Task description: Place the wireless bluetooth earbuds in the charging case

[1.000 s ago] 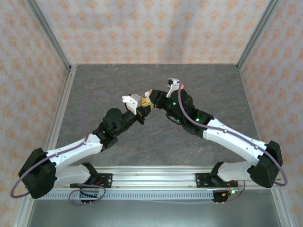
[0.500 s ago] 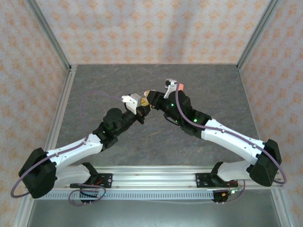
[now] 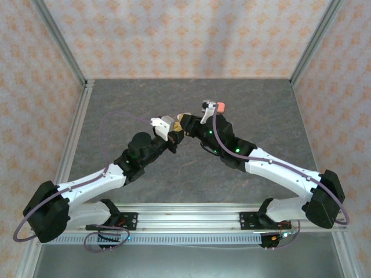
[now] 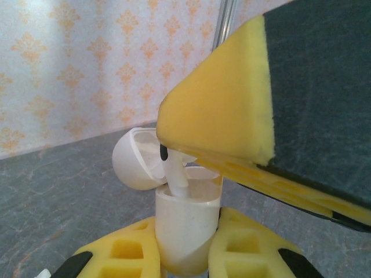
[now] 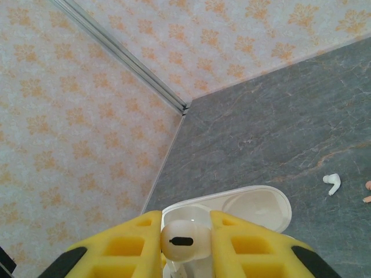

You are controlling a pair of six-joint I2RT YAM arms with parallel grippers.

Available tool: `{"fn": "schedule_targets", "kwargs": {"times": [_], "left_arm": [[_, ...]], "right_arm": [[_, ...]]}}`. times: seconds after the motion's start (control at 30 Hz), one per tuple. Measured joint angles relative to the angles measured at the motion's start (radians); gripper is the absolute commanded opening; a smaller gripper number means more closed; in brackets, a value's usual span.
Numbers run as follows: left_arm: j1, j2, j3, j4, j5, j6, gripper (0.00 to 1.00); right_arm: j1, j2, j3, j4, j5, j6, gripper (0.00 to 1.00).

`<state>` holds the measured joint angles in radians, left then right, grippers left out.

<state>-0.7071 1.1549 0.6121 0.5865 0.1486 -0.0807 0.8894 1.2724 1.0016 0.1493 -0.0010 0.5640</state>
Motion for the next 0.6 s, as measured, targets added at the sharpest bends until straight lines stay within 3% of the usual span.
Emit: {"fn": "schedule_targets", "kwargs": {"times": [0.6], "left_arm": [[0.000, 0.001, 0.010, -0.014, 0.000, 0.000, 0.00]], "right_arm": [[0.000, -0.003, -0.001, 0.002, 0.005, -0.003, 0.29]]}}
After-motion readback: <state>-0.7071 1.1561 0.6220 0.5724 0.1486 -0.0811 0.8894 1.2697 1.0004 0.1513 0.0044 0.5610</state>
